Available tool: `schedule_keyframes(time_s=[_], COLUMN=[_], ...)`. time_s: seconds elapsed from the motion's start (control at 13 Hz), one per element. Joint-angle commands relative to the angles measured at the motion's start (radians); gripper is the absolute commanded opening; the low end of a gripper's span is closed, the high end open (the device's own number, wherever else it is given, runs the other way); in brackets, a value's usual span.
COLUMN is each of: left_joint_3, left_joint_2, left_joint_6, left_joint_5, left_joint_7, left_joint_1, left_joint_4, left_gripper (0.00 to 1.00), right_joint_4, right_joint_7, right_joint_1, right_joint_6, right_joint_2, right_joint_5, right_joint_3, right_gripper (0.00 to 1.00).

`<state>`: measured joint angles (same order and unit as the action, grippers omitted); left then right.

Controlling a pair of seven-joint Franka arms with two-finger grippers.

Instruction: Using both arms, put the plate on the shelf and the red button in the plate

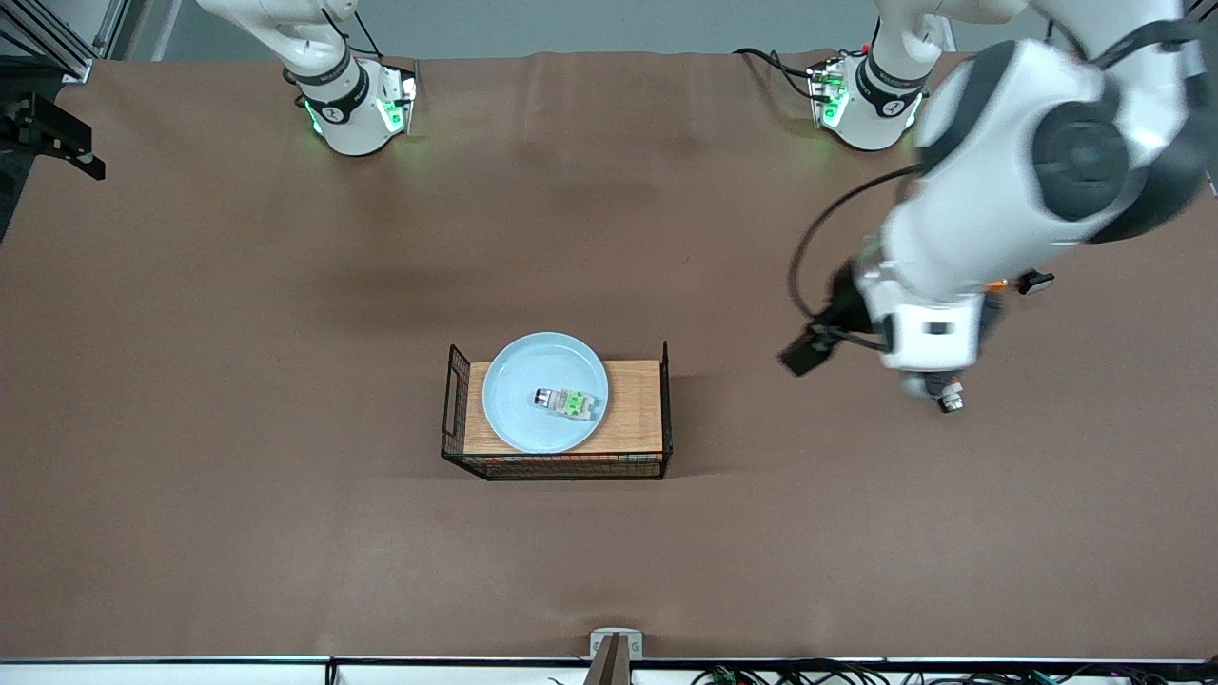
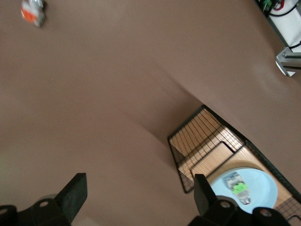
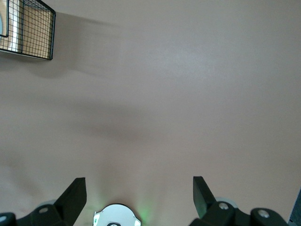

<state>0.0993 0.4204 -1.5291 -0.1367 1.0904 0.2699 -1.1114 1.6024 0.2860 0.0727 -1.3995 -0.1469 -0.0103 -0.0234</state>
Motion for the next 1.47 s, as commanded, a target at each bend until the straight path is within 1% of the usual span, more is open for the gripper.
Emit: schedule_keyframes(time_s=[0.0, 0.15, 0.39, 0.46, 0.54, 0.62, 0.77, 0.93, 1.0, 1.16, 1.39], left_joint_3=[-0.007, -0.004, -0.004, -0.003, 0.0, 0.0, 0.004, 0.019, 0.037, 0.04, 0.04], left_joint_2=[-0.055, -0.081, -0.144, -0.16, -0.163, -0.164, -0.179, -0.213, -0.245, -0.316, -0.449], left_joint_6=[0.055, 0.113, 0.17, 0.172, 0.172, 0.17, 0.17, 0.17, 0.169, 0.144, 0.043], left_joint_5=[0.002, 0.061, 0.068, 0.068, 0.059, 0.058, 0.069, 0.106, 0.117, 0.117, 0.117], left_joint_7=[-0.241, -0.451, -0.873, -0.961, -1.006, -0.998, -0.994, -0.959, -0.957, -0.955, -0.955], left_joint_1=[-0.075, -0.133, -0.242, -0.262, -0.274, -0.276, -0.275, -0.273, -0.273, -0.271, -0.274], left_joint_4=[-0.054, -0.057, -0.068, -0.068, -0.065, -0.062, -0.07, -0.108, -0.143, -0.23, -0.417], left_gripper=[1.0, 1.0, 1.0, 1.0, 1.0, 1.0, 1.0, 1.0, 1.0, 1.0, 1.0], right_joint_4=[-0.026, -0.026, -0.026, -0.026, -0.026, -0.026, -0.026, -0.025, -0.024, -0.024, -0.024], right_joint_7=[-0.004, -0.004, -0.037, -0.101, -0.188, -0.223, -0.22, -0.234, -0.234, -0.232, -0.234], right_joint_1=[-0.002, -0.014, -0.018, -0.016, -0.024, -0.03, -0.039, -0.04, -0.039, -0.034, -0.039], right_joint_6=[0.014, 0.019, 0.019, 0.02, 0.022, 0.033, 0.042, 0.043, 0.043, 0.043, 0.043], right_joint_2=[0.009, 0.009, 0.009, 0.009, 0.009, 0.009, 0.01, 0.009, 0.01, 0.013, 0.016], right_joint_5=[-0.014, -0.016, -0.019, -0.019, -0.017, -0.019, -0.017, -0.019, -0.017, -0.019, -0.017], right_joint_3=[0.005, 0.006, 0.005, 0.005, 0.005, 0.008, 0.006, 0.006, 0.006, 0.006, 0.006], right_gripper=[1.0, 1.0, 1.0, 1.0, 1.0, 1.0, 1.0, 1.0, 1.0, 1.0, 1.0])
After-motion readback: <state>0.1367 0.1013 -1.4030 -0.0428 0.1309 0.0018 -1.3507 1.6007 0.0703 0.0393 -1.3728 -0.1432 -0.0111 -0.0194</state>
